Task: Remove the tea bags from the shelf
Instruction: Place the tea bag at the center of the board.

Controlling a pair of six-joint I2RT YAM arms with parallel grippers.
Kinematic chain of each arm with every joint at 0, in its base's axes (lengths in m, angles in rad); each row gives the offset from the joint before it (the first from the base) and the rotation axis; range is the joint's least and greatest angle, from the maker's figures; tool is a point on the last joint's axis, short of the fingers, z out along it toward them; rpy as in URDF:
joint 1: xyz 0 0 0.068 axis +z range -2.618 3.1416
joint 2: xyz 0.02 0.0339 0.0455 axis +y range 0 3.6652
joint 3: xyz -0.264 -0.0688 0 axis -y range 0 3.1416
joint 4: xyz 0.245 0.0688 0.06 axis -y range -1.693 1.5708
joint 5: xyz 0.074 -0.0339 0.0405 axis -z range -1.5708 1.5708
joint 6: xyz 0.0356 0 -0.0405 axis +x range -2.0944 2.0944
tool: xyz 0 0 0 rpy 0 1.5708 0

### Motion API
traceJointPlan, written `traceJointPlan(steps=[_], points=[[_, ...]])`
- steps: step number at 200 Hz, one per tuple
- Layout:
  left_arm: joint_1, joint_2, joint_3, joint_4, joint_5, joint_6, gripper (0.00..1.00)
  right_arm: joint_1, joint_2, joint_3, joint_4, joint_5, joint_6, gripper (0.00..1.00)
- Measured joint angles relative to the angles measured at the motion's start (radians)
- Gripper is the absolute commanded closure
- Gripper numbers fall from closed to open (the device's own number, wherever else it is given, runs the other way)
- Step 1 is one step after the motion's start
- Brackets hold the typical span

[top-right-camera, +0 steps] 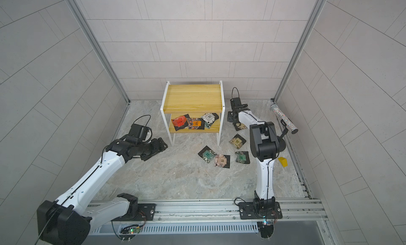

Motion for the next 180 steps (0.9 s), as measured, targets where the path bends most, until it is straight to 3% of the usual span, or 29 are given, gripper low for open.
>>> traceJointPlan(steps=[89,180], points=[[0.000,-0.034,0.002,-0.014,0.004,0.008,0.16,0.004,-0.039,0.014,-0.059,-0.019,0.005,0.58],[-0.011,-0.111,0.081,-0.055,0.008,0.131,0.09,-0.027,-0.427,-0.194,-0.108,-0.027,0.087,0.46]])
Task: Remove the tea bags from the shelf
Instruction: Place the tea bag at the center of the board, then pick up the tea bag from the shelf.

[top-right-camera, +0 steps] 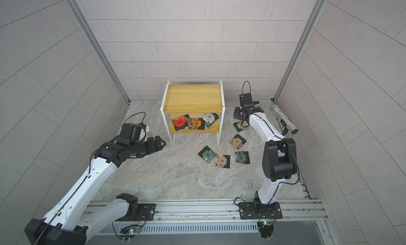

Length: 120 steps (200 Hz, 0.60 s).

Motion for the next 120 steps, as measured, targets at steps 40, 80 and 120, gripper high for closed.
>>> traceJointPlan(steps=[40,80,120], points=[[-0.080,-0.001,0.033,0.000,-0.005,0.076,0.06,0.005,-0.204,-0.159,-0.015,-0.031,0.033,0.39],[-0.169,0.006,0.038,0.033,-0.019,0.130,0.03,0.020,-0.444,-0.296,-0.019,-0.056,0.062,0.38],[-0.292,0.028,0.039,0.082,-0.096,0.205,0.04,0.048,-0.617,-0.416,-0.024,-0.076,0.056,0.38]])
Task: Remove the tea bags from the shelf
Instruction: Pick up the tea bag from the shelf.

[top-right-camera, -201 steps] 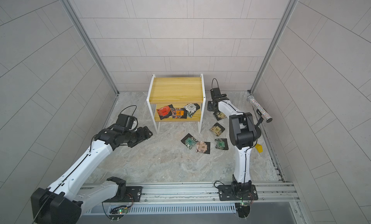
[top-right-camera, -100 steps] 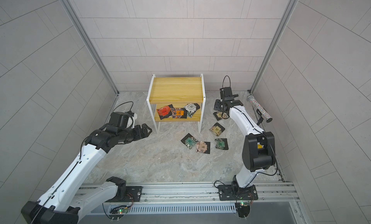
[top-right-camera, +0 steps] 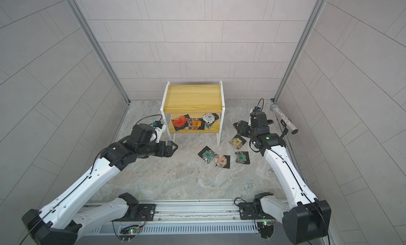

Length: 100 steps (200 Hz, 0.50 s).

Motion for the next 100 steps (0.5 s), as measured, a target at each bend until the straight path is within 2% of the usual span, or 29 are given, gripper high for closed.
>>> traceJointPlan(steps=[23,61,100], points=[[-0.083,0.005,-0.001,0.035,-0.074,0.069,0.06,0.044,-0.082,-0.058,0.007,-0.006,-0.024,0.38],[-0.156,-0.018,-0.067,0.150,-0.159,0.219,0.06,0.160,-0.202,-0.167,0.044,0.000,-0.078,0.37],[-0.186,-0.080,-0.225,0.364,-0.204,0.473,0.04,0.230,-0.272,-0.268,0.095,0.010,-0.117,0.37]])
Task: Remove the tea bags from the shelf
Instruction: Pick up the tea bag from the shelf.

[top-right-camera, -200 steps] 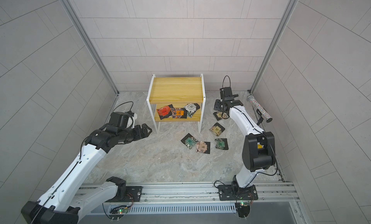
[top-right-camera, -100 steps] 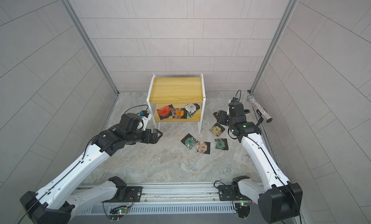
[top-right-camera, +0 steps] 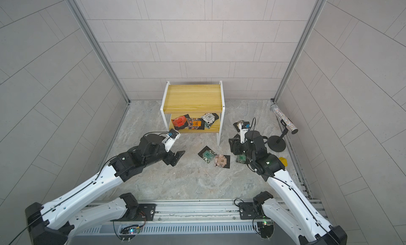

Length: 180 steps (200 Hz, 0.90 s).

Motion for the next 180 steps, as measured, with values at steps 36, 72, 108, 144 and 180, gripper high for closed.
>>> traceJointPlan(steps=[36,72,108,144,180], points=[[-0.005,0.045,-0.077,0.188,-0.022,0.218,0.04,0.045,-0.013,-0.049,0.032,0.017,-0.006,0.37],[-0.006,0.196,-0.045,0.329,-0.034,0.349,0.04,0.077,-0.030,-0.087,0.068,0.044,-0.005,0.37],[-0.005,0.340,0.022,0.417,-0.025,0.444,0.04,0.084,-0.051,-0.113,0.077,0.066,-0.001,0.37],[0.014,0.453,0.111,0.467,0.020,0.480,0.06,0.090,-0.077,-0.147,0.079,0.081,0.010,0.37],[0.040,0.546,0.179,0.486,0.068,0.492,0.07,0.090,-0.102,-0.157,0.077,0.097,0.016,0.37]])
